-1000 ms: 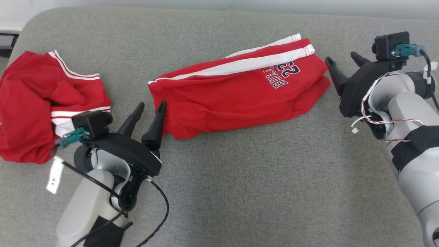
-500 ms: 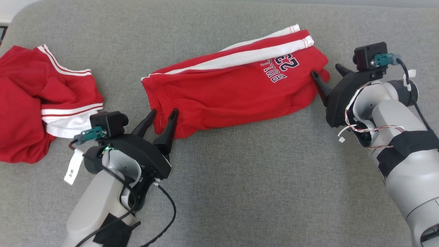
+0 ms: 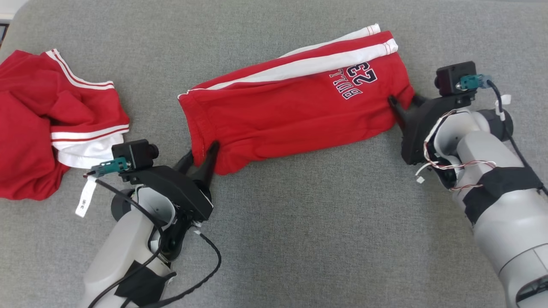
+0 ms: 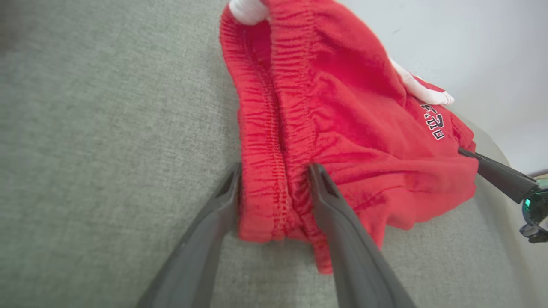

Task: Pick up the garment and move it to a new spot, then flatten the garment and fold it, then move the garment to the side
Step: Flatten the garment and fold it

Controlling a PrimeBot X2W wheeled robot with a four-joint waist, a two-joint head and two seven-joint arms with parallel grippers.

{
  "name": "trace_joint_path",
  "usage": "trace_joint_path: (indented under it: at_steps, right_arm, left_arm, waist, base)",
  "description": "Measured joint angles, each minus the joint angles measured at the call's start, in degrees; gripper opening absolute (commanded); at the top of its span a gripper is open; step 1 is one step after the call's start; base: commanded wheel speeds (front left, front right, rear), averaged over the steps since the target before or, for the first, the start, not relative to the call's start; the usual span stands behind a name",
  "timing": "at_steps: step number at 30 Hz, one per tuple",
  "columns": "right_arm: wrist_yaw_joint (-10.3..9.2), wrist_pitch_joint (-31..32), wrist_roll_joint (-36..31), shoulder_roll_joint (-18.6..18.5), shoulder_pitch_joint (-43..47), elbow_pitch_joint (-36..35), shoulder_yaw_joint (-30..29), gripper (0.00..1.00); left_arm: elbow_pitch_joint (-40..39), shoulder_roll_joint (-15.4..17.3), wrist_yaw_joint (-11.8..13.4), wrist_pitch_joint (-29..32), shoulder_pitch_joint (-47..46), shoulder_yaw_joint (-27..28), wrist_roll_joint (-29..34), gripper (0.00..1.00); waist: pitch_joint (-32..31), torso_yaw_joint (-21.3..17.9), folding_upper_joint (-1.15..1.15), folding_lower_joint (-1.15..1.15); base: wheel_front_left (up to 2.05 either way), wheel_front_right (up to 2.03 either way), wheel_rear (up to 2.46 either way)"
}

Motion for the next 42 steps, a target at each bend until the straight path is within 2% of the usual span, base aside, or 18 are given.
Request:
trace_joint_path:
  at_steps: [1, 4, 17, 30, 42]
  right_arm:
    - [0.01, -0.11, 0.15, 0.23, 0.0, 0.2, 0.0, 0.0]
    - [0.19, -0.32, 0.48, 1.2, 0.03, 0.57, 0.04, 0.0]
    - [0.26, -6.34, 3.98, 0.34, 5.71, 1.29, -1.32, 0.0]
    - [0.34, -12.46, 8.62, -0.97, 21.5, -5.81, 1.13, 0.0]
    - [0.34, -16.19, 12.17, -1.82, 35.42, -14.05, 1.27, 0.0]
  left_arm:
    - [0.24, -0.03, 0.0, 0.31, 0.0, 0.02, -1.32, 0.0]
    - [0.67, -0.07, 0.01, 1.42, 0.04, -0.65, -2.21, 0.0]
    - [0.82, 0.48, 0.0, 0.11, 1.75, -2.98, -2.66, 0.0]
    - [-3.53, 4.44, -0.42, -1.86, 13.46, -5.8, -4.8, 0.0]
    - [-10.12, 7.23, -0.4, -3.49, 23.62, -6.36, -5.13, 0.0]
  waist:
    - [-0.06, -0.03, 0.0, 0.0]
    - [-0.43, -0.2, 0.0, 0.0]
    - [-4.79, -0.75, 0.01, 0.0]
    - [-13.24, -2.41, 0.01, -0.01]
    - [-18.02, -6.76, 0.0, -0.01]
  base:
    - [0.0, 0.0, 0.0]
    - [0.0, 0.0, 0.0]
    - [0.0, 0.0, 0.0]
    - [0.0, 0.0, 0.0]
    - [0.0, 0.0, 0.0]
